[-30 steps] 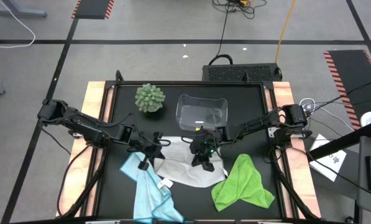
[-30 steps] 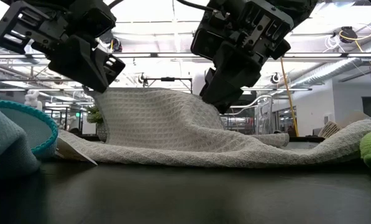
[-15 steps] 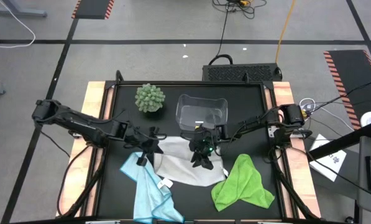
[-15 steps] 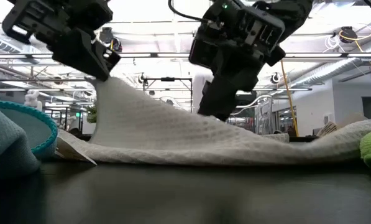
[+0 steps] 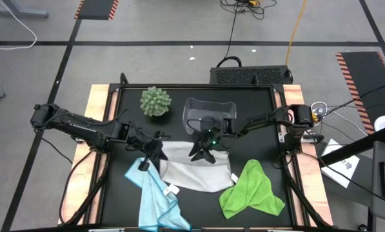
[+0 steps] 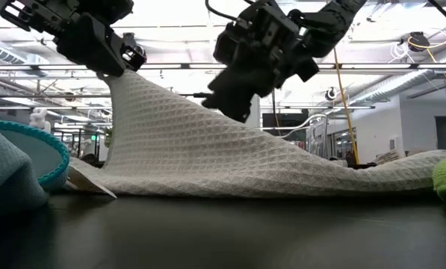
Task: Fold microfiber towels
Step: Fold the gray towel
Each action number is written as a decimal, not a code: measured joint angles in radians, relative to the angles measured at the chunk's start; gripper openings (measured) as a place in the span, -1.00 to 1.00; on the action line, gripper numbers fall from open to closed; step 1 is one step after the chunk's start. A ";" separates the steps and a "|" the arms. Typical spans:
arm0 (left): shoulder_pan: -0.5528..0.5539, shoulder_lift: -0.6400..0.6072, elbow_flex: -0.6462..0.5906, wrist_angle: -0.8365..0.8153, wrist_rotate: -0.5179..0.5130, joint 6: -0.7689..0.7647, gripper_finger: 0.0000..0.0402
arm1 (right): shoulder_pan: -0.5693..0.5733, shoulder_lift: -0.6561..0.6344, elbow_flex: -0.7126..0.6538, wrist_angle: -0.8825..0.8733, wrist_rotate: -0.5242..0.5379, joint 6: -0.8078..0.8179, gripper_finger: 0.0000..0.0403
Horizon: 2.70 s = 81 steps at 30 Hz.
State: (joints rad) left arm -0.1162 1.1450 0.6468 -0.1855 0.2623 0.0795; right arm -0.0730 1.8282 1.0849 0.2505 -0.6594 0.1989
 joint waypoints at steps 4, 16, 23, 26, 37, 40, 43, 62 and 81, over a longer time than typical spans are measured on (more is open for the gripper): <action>0.000 0.000 0.000 -0.001 0.024 0.000 -1.00 | -0.035 0.000 0.046 0.000 -0.100 -0.012 -0.34; 0.000 0.000 0.000 0.066 0.026 0.006 -1.00 | -0.071 0.033 0.102 -0.024 -0.149 0.005 -0.34; 0.033 0.000 0.044 0.098 0.052 0.032 -1.00 | -0.069 0.164 0.171 -0.025 -0.214 -0.004 -0.34; 0.036 0.013 0.096 0.036 0.059 0.050 -1.00 | -0.065 0.199 0.211 -0.018 -0.298 -0.009 -0.34; -0.014 0.024 0.135 -0.199 0.006 0.008 -1.00 | -0.049 0.181 0.220 -0.048 -0.522 -0.002 -0.34; -0.017 0.025 0.135 -0.201 -0.011 -0.001 -1.00 | -0.037 0.183 0.218 -0.064 -0.524 0.013 -0.34; -0.015 0.024 0.135 -0.201 -0.011 0.010 -1.00 | -0.028 0.183 0.218 -0.043 -0.512 0.017 -0.34; 0.050 0.099 0.149 -0.087 0.095 0.049 -1.00 | -0.057 0.183 0.249 0.039 -0.332 -0.002 -0.16; 0.085 0.160 0.333 -0.256 0.050 0.133 -1.00 | -0.015 0.249 0.264 0.104 -0.367 0.045 -0.15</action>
State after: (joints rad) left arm -0.0314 1.3049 0.9799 -0.4418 0.3121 0.2127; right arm -0.0884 2.0768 1.3491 0.3541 -1.0267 0.2434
